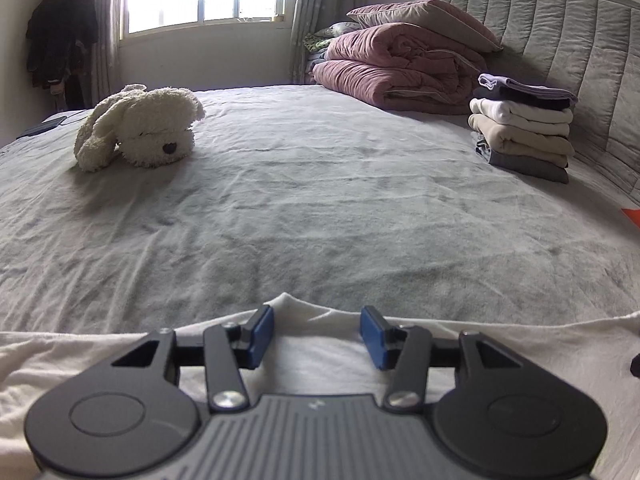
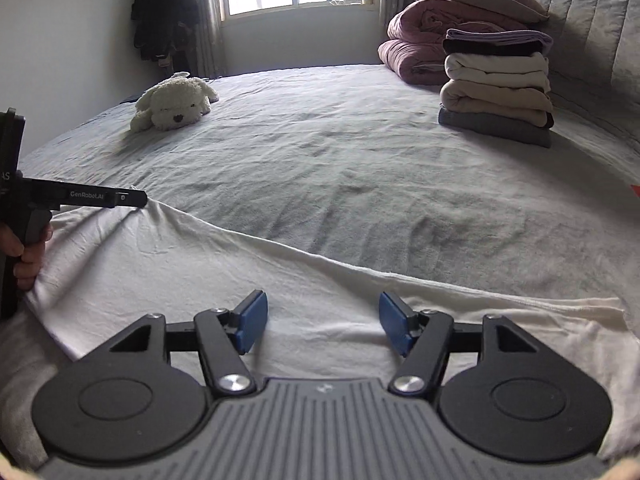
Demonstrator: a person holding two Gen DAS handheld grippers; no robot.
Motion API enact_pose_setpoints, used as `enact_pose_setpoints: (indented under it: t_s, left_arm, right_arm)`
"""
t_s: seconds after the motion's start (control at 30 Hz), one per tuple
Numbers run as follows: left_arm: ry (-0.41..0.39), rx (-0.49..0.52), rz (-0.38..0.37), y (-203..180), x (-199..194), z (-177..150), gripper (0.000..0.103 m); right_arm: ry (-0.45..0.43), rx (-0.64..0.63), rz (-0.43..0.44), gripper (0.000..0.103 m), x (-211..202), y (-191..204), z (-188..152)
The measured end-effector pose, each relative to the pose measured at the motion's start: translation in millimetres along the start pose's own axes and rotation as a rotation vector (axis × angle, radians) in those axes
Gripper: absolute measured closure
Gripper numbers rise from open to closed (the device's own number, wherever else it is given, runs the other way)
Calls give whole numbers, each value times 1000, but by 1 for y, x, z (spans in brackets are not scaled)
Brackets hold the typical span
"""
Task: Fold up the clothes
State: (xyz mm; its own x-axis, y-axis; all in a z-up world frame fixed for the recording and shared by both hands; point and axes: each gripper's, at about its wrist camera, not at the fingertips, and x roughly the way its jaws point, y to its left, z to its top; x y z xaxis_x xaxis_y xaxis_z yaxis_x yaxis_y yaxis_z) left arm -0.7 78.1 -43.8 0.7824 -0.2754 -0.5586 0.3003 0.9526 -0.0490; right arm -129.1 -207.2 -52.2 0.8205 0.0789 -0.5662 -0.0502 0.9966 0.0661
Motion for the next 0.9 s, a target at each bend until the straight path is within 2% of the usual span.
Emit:
enact_pose_setpoints:
  t_s: [0.13, 0.2, 0.37, 0.5, 0.73, 0.9]
  left_arm:
    - [-32, -43, -13, -1, -14, 0, 47]
    - [-52, -51, -57, -5, -24, 2, 43]
    - [-69, -78, -220, -19, -40, -1, 35]
    - [-51, -61, -201, -24, -40, -9, 34]
    - [-36, -141, -171, -11, -49, -5, 33]
    - [34, -170, -139, -5, -53, 6, 33]
  right_arm:
    - [-21, 74, -97, 32, -17, -17, -8]
    - [-37, 119, -139, 32, -28, -26, -12]
    - [-55, 187, -219, 32, -47, -48, -14]
    - [-63, 208, -290, 29, -54, -65, -13]
    - [-49, 254, -427, 29, -58, -99, -14]
    - [-6, 318, -434, 30, -54, -115, -23]
